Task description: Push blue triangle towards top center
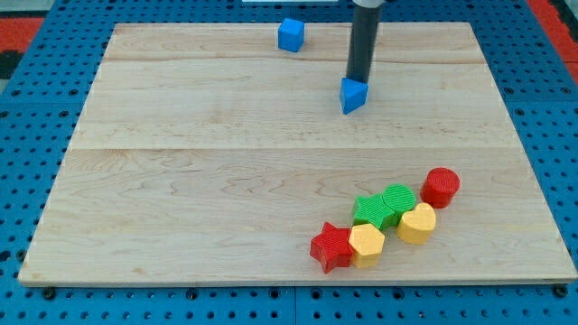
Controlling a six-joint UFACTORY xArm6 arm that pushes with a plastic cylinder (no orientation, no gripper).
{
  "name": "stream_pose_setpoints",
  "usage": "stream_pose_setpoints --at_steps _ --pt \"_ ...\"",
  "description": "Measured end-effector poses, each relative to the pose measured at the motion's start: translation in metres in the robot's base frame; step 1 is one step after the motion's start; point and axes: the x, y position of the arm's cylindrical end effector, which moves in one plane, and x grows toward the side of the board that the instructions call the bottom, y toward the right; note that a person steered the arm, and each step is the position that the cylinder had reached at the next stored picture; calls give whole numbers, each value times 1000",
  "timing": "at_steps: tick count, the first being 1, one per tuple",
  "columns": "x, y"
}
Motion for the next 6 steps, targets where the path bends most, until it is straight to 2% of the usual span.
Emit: stream_pose_setpoints --at_steps 2,4,5,6 --pt "6 -19" --pt "52 37" --pt "39 -36" --pt "2 -142"
